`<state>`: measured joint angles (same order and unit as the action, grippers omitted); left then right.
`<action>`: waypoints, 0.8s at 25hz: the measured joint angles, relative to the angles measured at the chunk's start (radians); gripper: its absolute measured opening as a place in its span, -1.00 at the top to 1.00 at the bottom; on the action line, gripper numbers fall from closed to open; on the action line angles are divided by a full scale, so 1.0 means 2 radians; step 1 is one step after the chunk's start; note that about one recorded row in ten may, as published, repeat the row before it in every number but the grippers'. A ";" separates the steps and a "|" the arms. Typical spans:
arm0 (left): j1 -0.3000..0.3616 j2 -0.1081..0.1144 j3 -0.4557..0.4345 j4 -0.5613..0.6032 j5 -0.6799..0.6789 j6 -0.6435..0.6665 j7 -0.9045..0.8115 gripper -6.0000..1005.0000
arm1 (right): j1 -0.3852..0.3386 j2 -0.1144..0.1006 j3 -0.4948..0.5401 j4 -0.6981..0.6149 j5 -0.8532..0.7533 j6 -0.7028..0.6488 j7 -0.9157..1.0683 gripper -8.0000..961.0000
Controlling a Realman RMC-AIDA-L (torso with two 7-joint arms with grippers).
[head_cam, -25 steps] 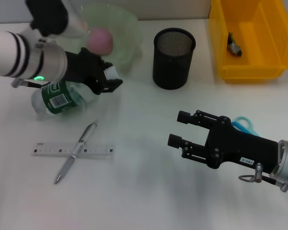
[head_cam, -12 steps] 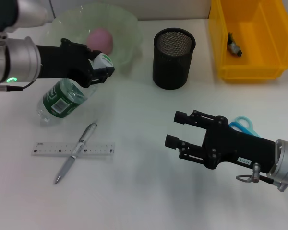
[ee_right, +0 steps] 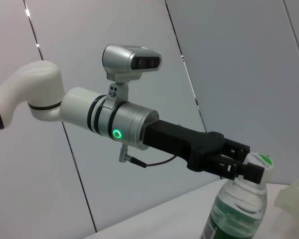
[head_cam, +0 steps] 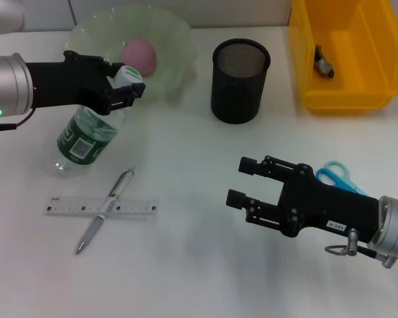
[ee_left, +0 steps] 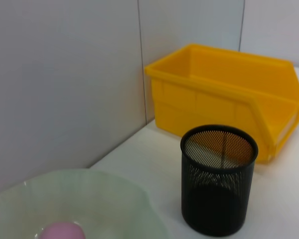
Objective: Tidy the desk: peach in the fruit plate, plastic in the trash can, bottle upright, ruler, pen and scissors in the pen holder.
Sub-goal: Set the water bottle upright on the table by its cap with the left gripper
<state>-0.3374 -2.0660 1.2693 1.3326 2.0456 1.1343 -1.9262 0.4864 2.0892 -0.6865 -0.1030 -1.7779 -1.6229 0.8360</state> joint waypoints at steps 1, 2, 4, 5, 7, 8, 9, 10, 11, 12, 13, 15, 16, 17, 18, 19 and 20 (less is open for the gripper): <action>0.003 0.000 -0.002 0.001 -0.006 0.000 0.004 0.06 | 0.000 0.000 0.000 0.000 0.000 0.000 0.000 -0.42; 0.005 0.000 -0.003 0.002 -0.011 0.000 0.007 0.06 | 0.000 0.000 0.000 0.000 0.000 0.000 0.000 -0.42; 0.010 0.000 -0.008 0.006 -0.024 0.000 0.013 0.07 | 0.000 0.000 0.000 0.000 0.000 0.000 0.000 -0.42; 0.012 0.000 -0.009 0.006 -0.030 0.001 0.016 0.07 | 0.000 0.000 0.000 0.000 0.000 0.000 0.000 -0.42; 0.015 0.000 -0.013 0.008 -0.041 0.002 0.020 0.07 | 0.000 0.000 0.000 0.000 0.000 0.000 0.000 -0.42; 0.015 0.000 -0.013 0.008 -0.041 0.002 0.020 0.07 | 0.000 0.000 0.000 0.000 0.000 0.000 0.000 -0.42; 0.016 0.000 -0.015 0.008 -0.044 0.004 0.022 0.07 | 0.000 0.000 0.000 0.000 0.000 0.000 0.000 -0.42; 0.018 0.000 -0.019 0.009 -0.046 0.006 0.023 0.07 | 0.000 0.000 0.000 0.000 0.000 0.000 0.000 -0.42; 0.018 0.000 -0.019 0.009 -0.046 0.006 0.023 0.07 | 0.000 0.000 0.000 0.000 0.000 0.000 0.000 -0.42; 0.019 0.000 -0.020 0.010 -0.046 0.006 0.023 0.07 | 0.000 0.000 0.000 0.000 0.000 0.000 0.000 -0.42; 0.020 0.000 -0.021 0.011 -0.048 0.006 0.023 0.08 | 0.000 0.000 0.000 0.000 0.000 0.000 0.000 -0.42; 0.021 0.000 -0.022 0.011 -0.052 0.007 0.023 0.08 | 0.001 0.000 0.001 0.000 0.000 0.001 0.000 -0.42; 0.021 0.000 -0.024 0.011 -0.056 0.007 0.025 0.08 | 0.001 0.000 0.001 0.000 0.000 0.001 0.000 -0.42; 0.022 0.000 -0.026 0.011 -0.060 0.007 0.028 0.08 | 0.001 0.000 0.001 0.000 0.000 0.001 0.000 -0.42; 0.022 0.000 -0.027 0.011 -0.063 0.007 0.030 0.08 | 0.001 0.000 0.001 0.000 0.000 0.001 0.000 -0.42; 0.023 0.000 -0.029 0.009 -0.068 0.007 0.033 0.09 | 0.001 0.000 0.001 0.000 0.000 0.001 0.000 -0.42; 0.024 -0.001 -0.030 0.008 -0.072 0.006 0.036 0.09 | 0.001 0.000 0.002 0.000 0.000 0.001 0.000 -0.42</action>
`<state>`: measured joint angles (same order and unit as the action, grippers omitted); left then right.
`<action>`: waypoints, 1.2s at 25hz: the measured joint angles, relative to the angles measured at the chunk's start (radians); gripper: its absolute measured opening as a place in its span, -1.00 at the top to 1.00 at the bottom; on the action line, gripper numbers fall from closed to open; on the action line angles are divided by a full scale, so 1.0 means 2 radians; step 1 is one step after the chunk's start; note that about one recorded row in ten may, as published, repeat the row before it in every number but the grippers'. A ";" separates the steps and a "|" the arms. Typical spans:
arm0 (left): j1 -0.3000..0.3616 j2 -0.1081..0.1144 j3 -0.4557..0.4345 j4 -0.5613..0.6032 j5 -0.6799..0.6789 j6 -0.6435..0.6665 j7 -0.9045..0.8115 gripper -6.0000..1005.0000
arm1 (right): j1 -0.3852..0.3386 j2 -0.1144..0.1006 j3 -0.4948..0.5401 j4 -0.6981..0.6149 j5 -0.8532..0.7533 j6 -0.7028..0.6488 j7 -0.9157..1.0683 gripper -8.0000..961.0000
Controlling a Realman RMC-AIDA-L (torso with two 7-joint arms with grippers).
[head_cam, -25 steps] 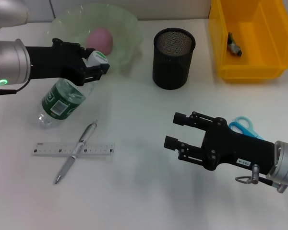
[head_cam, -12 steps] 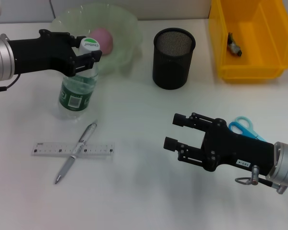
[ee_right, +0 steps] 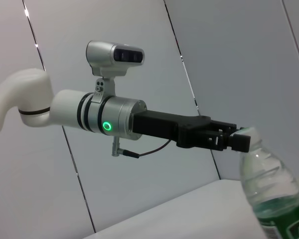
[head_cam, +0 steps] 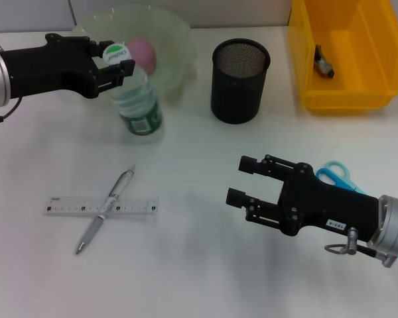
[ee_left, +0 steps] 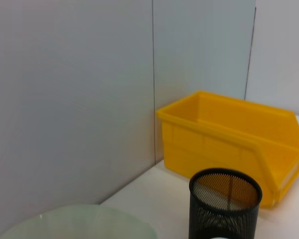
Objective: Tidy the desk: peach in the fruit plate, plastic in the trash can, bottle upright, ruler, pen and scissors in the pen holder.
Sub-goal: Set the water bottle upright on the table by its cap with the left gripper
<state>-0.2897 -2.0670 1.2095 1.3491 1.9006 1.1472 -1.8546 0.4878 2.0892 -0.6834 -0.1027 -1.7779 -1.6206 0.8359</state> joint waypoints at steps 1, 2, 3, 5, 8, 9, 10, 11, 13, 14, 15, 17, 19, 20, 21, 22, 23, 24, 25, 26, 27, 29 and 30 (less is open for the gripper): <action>0.001 0.000 -0.001 -0.001 -0.004 0.000 0.003 0.09 | 0.000 0.000 0.000 0.000 0.000 0.000 0.000 -0.42; 0.001 0.000 -0.001 -0.002 -0.006 0.000 0.004 0.09 | 0.000 0.000 0.000 0.000 0.000 0.000 0.000 -0.42; 0.001 0.000 -0.001 -0.002 -0.006 0.000 0.004 0.09 | 0.000 0.000 0.000 0.000 0.000 0.000 0.000 -0.42; 0.002 0.000 -0.002 -0.002 -0.007 -0.001 0.005 0.09 | 0.000 0.000 0.001 0.000 0.000 0.000 0.000 -0.42; 0.003 0.000 -0.002 -0.007 -0.009 -0.003 0.005 0.11 | 0.000 0.000 0.001 0.000 0.000 0.000 0.000 -0.42; 0.003 0.000 -0.002 -0.007 -0.009 -0.003 0.005 0.13 | 0.000 0.000 0.001 0.000 0.000 0.000 0.000 -0.42; 0.003 0.000 -0.002 -0.007 -0.009 -0.003 0.005 0.15 | 0.000 0.000 0.001 0.000 0.000 0.000 0.000 -0.42; 0.003 0.000 -0.002 -0.007 -0.009 -0.003 0.006 0.17 | 0.000 0.000 0.001 0.000 0.000 0.000 0.000 -0.42; 0.003 0.000 -0.002 -0.008 -0.008 -0.002 0.007 0.17 | 0.000 0.000 0.000 0.000 0.000 0.000 0.000 -0.42; 0.003 0.000 -0.002 -0.008 -0.008 -0.002 0.007 0.17 | 0.000 0.000 0.000 0.000 0.000 0.000 0.000 -0.42; 0.003 0.000 -0.001 -0.008 -0.008 -0.001 0.007 0.17 | 0.000 0.000 0.000 0.000 0.000 0.000 0.000 -0.42; 0.003 0.000 0.001 -0.008 -0.008 -0.001 0.007 0.17 | 0.000 0.000 0.000 0.000 0.000 0.000 0.000 -0.42; 0.002 0.000 0.002 -0.008 -0.008 -0.001 0.007 0.17 | 0.000 0.000 0.000 0.000 0.000 0.000 0.000 -0.42; 0.002 0.000 0.002 -0.008 -0.008 -0.001 0.007 0.17 | 0.000 0.000 0.000 0.000 0.000 0.000 0.000 -0.42; 0.000 -0.001 0.003 -0.008 -0.007 0.000 0.007 0.17 | 0.000 0.000 0.000 0.000 0.000 0.000 0.000 -0.42; -0.001 -0.001 0.003 -0.008 -0.011 0.000 0.007 0.17 | 0.000 0.000 0.000 0.000 0.000 0.000 0.000 -0.42; -0.001 -0.001 0.003 -0.008 -0.014 0.000 0.007 0.17 | 0.000 0.000 0.000 0.000 0.000 0.000 0.000 -0.42; -0.002 -0.001 0.003 -0.008 -0.018 0.000 0.009 0.17 | 0.000 0.000 0.000 0.001 0.000 0.000 0.000 -0.42; -0.002 -0.001 0.003 -0.008 -0.024 -0.001 0.010 0.17 | 0.000 0.000 0.000 0.001 0.000 0.000 0.000 -0.42; -0.003 -0.001 0.003 -0.008 -0.027 -0.001 0.012 0.17 | -0.001 0.000 0.000 0.001 0.000 0.000 0.000 -0.42; -0.003 -0.001 0.003 -0.008 -0.030 -0.002 0.012 0.17 | -0.001 0.000 -0.001 0.001 0.000 0.000 0.000 -0.42; -0.004 -0.001 0.002 -0.008 -0.035 -0.002 0.013 0.17 | -0.001 0.000 -0.001 0.001 0.000 0.000 0.000 -0.42; -0.004 -0.001 0.002 -0.008 -0.037 -0.003 0.013 0.17 | -0.001 0.000 -0.001 0.001 0.000 0.000 0.000 -0.42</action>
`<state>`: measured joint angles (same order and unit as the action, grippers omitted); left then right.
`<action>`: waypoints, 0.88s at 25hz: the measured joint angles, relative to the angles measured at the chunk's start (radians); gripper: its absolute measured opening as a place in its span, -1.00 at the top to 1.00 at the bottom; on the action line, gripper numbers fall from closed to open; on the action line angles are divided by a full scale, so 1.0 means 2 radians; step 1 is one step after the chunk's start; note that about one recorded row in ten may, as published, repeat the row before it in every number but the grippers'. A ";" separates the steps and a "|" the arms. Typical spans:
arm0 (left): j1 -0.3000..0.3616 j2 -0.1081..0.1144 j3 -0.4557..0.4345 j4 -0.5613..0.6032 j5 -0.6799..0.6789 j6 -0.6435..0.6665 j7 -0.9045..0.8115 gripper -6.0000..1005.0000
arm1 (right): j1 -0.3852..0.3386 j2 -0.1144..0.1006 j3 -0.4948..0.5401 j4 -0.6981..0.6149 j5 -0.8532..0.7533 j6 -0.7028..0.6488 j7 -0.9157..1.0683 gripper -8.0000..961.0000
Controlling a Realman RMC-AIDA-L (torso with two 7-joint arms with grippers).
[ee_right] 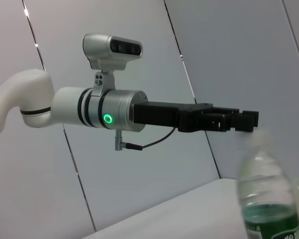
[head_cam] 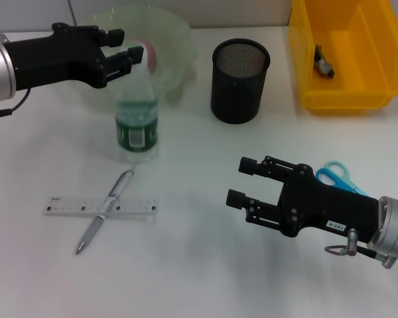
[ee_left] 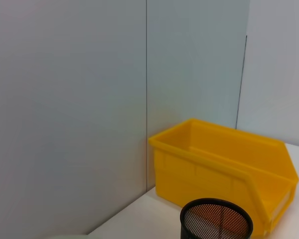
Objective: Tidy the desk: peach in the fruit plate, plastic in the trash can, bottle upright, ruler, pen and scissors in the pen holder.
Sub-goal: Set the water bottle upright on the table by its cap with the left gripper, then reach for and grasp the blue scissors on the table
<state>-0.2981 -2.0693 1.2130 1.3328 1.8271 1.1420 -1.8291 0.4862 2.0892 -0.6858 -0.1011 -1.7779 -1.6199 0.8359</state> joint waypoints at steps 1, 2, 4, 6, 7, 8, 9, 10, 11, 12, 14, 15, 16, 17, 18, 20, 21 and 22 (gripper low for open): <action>0.000 0.000 0.000 0.000 -0.001 0.000 0.000 0.17 | 0.000 0.000 0.000 0.000 0.000 0.000 0.000 -0.42; -0.001 0.000 0.000 0.000 -0.001 0.000 0.000 0.17 | 0.000 0.000 0.000 0.000 0.000 0.000 0.000 -0.42; -0.001 0.000 0.001 0.000 -0.001 -0.001 0.001 0.18 | 0.000 0.000 0.000 0.000 0.000 0.000 0.000 -0.42; -0.001 0.000 0.002 0.000 -0.001 -0.001 0.005 0.22 | 0.000 0.000 0.000 0.000 0.000 0.000 0.000 -0.42; -0.001 0.000 0.002 -0.001 -0.001 -0.001 0.006 0.26 | 0.000 0.000 0.000 0.000 0.000 0.000 0.000 -0.42; 0.000 0.000 0.002 -0.001 -0.001 -0.001 0.006 0.30 | 0.000 0.000 0.000 0.000 0.000 0.000 0.000 -0.42; 0.000 0.000 0.002 -0.001 -0.001 -0.001 0.006 0.35 | 0.000 0.000 -0.001 0.000 0.000 0.000 0.000 -0.42; 0.000 0.000 0.001 -0.001 -0.001 -0.001 0.006 0.39 | 0.000 0.000 -0.001 0.000 0.000 0.000 0.000 -0.42; 0.000 0.000 0.001 -0.001 -0.002 0.000 0.006 0.43 | 0.000 0.000 -0.001 0.000 0.000 0.000 0.000 -0.42; 0.000 0.000 0.000 0.000 -0.003 0.001 0.006 0.47 | 0.000 0.000 -0.001 0.000 0.000 0.000 0.000 -0.42; 0.002 0.000 -0.001 0.002 -0.009 0.002 0.007 0.55 | 0.000 0.000 -0.001 0.000 0.000 0.000 0.000 -0.42; 0.003 0.000 -0.002 0.002 -0.014 0.002 0.009 0.58 | 0.000 0.000 -0.001 0.000 0.000 0.000 0.000 -0.42; 0.004 0.000 -0.003 0.002 -0.023 0.002 0.012 0.62 | 0.000 0.000 -0.001 0.000 0.000 0.000 0.000 -0.42; 0.006 0.001 -0.003 0.002 -0.032 0.002 0.018 0.61 | 0.000 0.000 -0.001 0.000 0.000 0.000 0.000 -0.42; 0.008 0.001 -0.004 0.002 -0.044 0.003 0.024 0.59 | 0.000 0.000 -0.001 0.000 0.000 0.000 0.000 -0.42; 0.012 0.001 -0.005 0.000 -0.062 0.003 0.037 0.56 | 0.000 0.000 -0.001 0.000 0.000 0.000 0.000 -0.42; 0.014 0.001 -0.006 0.000 -0.070 0.004 0.042 0.55 | 0.000 0.000 -0.001 0.000 0.000 0.000 0.000 -0.42; 0.015 0.002 -0.007 0.000 -0.076 0.005 0.044 0.50 | -0.001 0.000 0.000 0.000 0.000 0.000 0.000 -0.42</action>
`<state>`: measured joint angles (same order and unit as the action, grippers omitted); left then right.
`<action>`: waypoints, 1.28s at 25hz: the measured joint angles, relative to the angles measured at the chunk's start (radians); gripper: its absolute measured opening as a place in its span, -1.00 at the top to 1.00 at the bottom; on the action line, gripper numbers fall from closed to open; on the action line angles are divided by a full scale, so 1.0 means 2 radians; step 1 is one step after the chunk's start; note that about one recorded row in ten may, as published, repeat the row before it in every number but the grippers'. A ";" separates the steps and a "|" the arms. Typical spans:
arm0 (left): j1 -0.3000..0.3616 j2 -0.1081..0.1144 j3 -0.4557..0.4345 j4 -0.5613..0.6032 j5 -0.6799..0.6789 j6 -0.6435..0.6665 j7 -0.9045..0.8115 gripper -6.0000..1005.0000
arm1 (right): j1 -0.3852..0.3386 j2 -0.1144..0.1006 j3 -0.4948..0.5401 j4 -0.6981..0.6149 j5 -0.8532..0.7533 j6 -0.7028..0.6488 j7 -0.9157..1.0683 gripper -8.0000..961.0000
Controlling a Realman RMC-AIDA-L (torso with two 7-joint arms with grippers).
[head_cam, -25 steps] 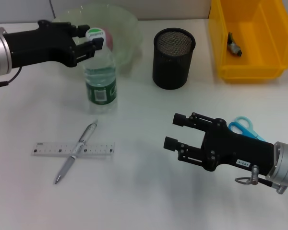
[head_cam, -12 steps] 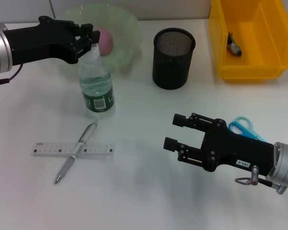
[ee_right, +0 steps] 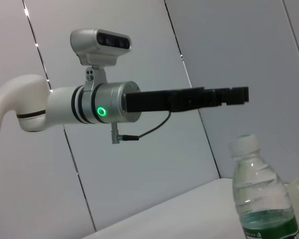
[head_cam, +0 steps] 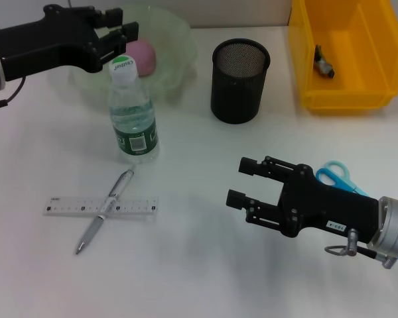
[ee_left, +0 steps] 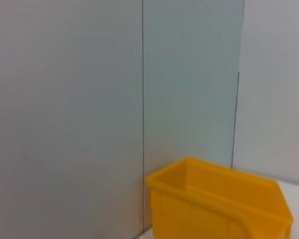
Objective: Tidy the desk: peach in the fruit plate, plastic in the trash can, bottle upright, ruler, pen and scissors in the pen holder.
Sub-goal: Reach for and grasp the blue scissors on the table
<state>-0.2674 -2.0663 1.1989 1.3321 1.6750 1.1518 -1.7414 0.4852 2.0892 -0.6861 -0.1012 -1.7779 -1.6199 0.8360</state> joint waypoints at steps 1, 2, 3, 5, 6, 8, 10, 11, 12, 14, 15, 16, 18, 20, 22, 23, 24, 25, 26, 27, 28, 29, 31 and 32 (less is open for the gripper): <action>0.001 0.000 -0.001 0.000 -0.007 0.002 0.001 0.46 | 0.000 0.000 0.000 0.000 0.000 0.000 0.000 -0.42; 0.001 0.000 -0.001 0.000 -0.010 0.005 0.002 0.42 | -0.001 0.000 0.001 0.000 0.000 0.000 0.000 -0.42; 0.001 0.000 -0.001 0.000 -0.013 0.008 0.002 0.37 | -0.001 0.000 0.001 0.000 0.000 0.000 0.000 -0.42; 0.002 0.000 -0.002 0.000 -0.015 0.017 0.002 0.29 | -0.001 0.000 0.001 0.000 0.000 0.000 0.000 -0.42; 0.002 0.000 -0.002 -0.001 -0.016 0.021 0.005 0.24 | -0.001 0.000 0.001 0.000 0.000 0.000 0.000 -0.42; 0.002 0.000 -0.002 -0.004 -0.019 0.029 0.012 0.16 | -0.001 0.000 0.002 0.000 0.000 0.000 0.000 -0.42; 0.004 0.000 -0.002 -0.009 -0.024 0.036 0.021 0.00 | -0.001 0.000 0.003 0.000 0.000 0.000 0.000 -0.42; 0.005 0.000 -0.002 -0.015 -0.029 0.045 0.028 -0.09 | -0.002 0.000 0.003 0.000 0.000 0.000 0.000 -0.42; 0.005 0.000 -0.002 -0.021 -0.034 0.057 0.037 -0.17 | -0.002 0.000 0.004 0.000 0.000 0.000 0.000 -0.42; 0.005 0.000 -0.004 -0.047 -0.053 0.096 0.069 -0.30 | -0.003 0.000 0.004 0.000 0.000 0.000 0.000 -0.42; 0.005 0.000 -0.006 -0.063 -0.064 0.117 0.088 -0.36 | -0.004 0.000 0.004 0.000 0.000 0.000 0.000 -0.42; 0.005 0.000 -0.009 -0.076 -0.072 0.136 0.107 -0.41 | -0.004 0.000 0.004 0.000 0.000 0.000 0.000 -0.42; 0.006 0.000 -0.017 -0.116 -0.094 0.192 0.162 -0.52 | -0.005 0.000 0.004 0.000 0.000 0.000 0.000 -0.42; 0.005 0.000 -0.030 -0.153 -0.106 0.242 0.205 -0.52 | -0.005 0.000 0.004 0.000 0.000 0.000 0.000 -0.42; 0.002 0.000 -0.047 -0.194 -0.109 0.280 0.235 -0.51 | -0.005 0.000 0.004 0.000 0.000 0.000 0.000 -0.42; 0.000 0.003 -0.058 -0.229 -0.104 0.306 0.255 -0.51 | -0.005 0.000 0.005 0.000 0.000 0.000 0.000 -0.42; 0.000 0.005 -0.061 -0.241 -0.099 0.312 0.259 -0.51 | -0.005 0.000 0.005 0.000 0.000 0.000 0.000 -0.42; 0.000 0.008 -0.061 -0.252 -0.091 0.316 0.260 -0.51 | -0.005 0.000 0.005 0.000 0.000 0.000 0.000 -0.42; 0.000 0.010 -0.061 -0.260 -0.083 0.318 0.261 -0.51 | -0.005 -0.001 0.005 -0.001 0.000 0.000 0.000 -0.42; 0.000 0.010 -0.061 -0.260 -0.083 0.318 0.261 -0.51 | -0.005 -0.001 0.005 -0.001 0.000 0.000 0.000 -0.42; 0.000 0.012 -0.062 -0.270 -0.072 0.320 0.263 -0.51 | -0.005 -0.001 0.005 -0.002 0.000 0.000 0.000 -0.42; 0.000 0.012 -0.062 -0.270 -0.072 0.320 0.263 -0.51 | -0.005 -0.001 0.005 -0.002 0.000 0.000 0.000 -0.42; 0.001 0.013 -0.064 -0.276 -0.067 0.320 0.267 -0.50 | -0.005 -0.002 0.005 -0.003 0.000 0.000 0.001 -0.42; 0.002 0.013 -0.065 -0.278 -0.066 0.319 0.270 -0.50 | -0.005 -0.002 0.005 -0.004 0.000 0.000 0.002 -0.42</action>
<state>-0.2639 -2.0397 1.0696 0.7754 1.5428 1.7889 -1.2021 0.4750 2.0853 -0.6764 -0.1093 -1.7778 -1.6199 0.8404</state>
